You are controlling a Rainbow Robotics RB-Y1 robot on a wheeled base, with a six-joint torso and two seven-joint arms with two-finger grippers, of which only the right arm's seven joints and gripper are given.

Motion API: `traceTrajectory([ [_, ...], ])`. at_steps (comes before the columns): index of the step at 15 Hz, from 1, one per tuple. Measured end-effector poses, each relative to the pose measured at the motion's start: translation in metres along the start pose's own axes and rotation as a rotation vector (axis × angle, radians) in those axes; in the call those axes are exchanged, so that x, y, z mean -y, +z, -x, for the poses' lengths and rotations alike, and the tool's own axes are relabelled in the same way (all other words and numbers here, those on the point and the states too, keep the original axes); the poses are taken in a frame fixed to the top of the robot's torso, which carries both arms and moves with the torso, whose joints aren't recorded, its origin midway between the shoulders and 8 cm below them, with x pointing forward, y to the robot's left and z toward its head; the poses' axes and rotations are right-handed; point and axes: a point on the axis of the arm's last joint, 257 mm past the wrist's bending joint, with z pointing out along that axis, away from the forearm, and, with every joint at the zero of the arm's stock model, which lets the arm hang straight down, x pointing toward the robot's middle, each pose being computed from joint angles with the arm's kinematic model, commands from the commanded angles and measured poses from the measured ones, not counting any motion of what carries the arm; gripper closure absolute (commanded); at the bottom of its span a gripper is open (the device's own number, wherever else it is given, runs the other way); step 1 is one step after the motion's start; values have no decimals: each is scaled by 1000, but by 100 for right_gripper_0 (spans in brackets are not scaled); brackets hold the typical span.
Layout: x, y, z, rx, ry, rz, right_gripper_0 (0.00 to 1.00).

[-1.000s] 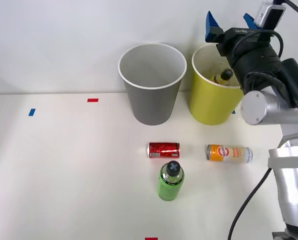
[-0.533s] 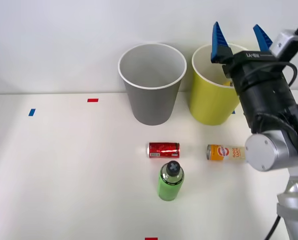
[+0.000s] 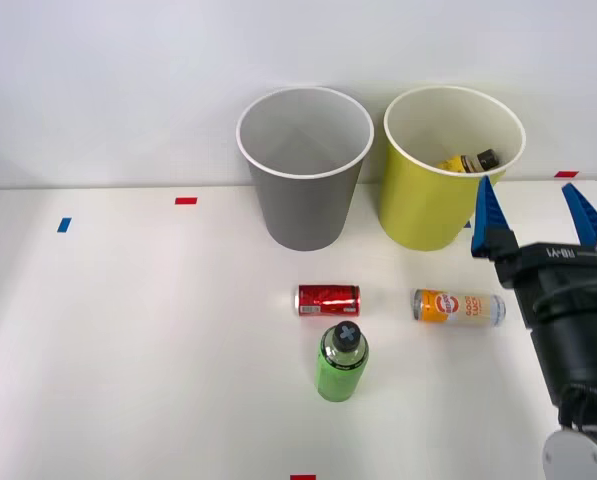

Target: Put cans in the gray bin, plastic bottles in the light green bin

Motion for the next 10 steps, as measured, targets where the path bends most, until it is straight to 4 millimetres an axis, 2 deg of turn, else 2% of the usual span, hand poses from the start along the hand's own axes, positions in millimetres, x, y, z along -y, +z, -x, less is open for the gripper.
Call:
traceTrajectory([
  [6,43,-73,-61,-186,-12,-126,0],
  [10,69,-110,-81,-280,-57,-180,0],
])
